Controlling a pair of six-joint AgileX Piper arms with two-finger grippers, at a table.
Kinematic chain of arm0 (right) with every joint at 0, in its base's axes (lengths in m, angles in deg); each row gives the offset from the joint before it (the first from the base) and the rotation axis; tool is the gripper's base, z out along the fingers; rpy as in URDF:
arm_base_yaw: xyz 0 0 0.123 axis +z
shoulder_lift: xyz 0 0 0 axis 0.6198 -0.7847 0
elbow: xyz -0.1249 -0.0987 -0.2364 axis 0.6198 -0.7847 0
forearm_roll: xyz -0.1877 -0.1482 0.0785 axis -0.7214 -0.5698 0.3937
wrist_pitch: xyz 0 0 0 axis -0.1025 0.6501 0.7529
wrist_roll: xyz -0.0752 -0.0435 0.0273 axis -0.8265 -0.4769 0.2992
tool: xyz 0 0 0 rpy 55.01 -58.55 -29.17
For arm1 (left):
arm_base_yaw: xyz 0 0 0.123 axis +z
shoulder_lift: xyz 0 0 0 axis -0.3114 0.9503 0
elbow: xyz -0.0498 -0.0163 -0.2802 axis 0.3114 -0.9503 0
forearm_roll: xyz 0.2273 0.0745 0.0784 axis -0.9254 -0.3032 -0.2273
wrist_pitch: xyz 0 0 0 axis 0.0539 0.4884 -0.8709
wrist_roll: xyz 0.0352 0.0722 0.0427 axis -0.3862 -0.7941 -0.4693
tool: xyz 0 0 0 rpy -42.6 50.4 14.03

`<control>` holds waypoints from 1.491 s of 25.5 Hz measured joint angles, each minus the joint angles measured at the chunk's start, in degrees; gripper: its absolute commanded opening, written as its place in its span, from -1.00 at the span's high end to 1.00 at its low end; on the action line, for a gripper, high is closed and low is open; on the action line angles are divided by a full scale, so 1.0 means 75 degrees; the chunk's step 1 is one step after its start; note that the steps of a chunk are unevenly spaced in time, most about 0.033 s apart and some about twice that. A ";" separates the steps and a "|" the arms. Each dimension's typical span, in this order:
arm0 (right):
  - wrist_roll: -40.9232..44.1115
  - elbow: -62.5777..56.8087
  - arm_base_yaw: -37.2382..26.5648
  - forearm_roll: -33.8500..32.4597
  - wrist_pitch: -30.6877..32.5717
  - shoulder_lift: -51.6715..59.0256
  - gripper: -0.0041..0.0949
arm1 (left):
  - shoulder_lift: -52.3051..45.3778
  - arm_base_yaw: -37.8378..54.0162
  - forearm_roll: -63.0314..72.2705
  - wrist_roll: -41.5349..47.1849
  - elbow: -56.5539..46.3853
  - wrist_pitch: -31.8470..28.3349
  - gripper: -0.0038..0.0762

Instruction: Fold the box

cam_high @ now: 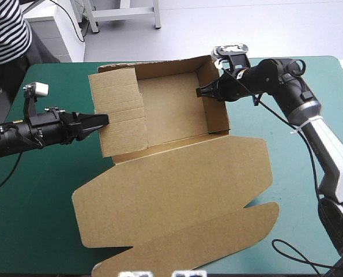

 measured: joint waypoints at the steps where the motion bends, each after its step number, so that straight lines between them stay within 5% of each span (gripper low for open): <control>1: 0.0000 0.0000 0.0075 0.0000 -0.0051 -0.0037 0.94 | 0.0000 0.0000 -0.0009 0.0000 0.0000 0.0000 -0.17; 19: 0.0354 0.0000 0.0977 -0.0803 -0.0496 -0.0116 0.91 | -0.0002 0.0000 -0.2245 0.1287 0.0000 -0.0259 -0.16; 27: 0.0592 0.0010 0.1330 -0.0847 -0.0755 -0.0227 0.91 | -0.0002 -0.0255 -0.3131 0.1859 0.0000 -0.0920 -0.01; 29: 0.0758 0.0010 0.1480 -0.1079 -0.0765 -0.0343 0.91 | -0.0002 -0.0623 -0.3769 0.2224 0.0000 -0.1225 0.18; 32: 0.0890 0.0010 0.1501 -0.1239 -0.0765 -0.0402 0.91 | -0.0002 -0.1156 -0.4432 0.2434 0.0000 -0.1767 0.89; 38: 0.1432 0.0085 0.1493 -0.2105 -0.0319 -0.0378 0.91 | 0.0343 -0.2021 -0.5264 0.2690 -0.0078 -0.2905 0.92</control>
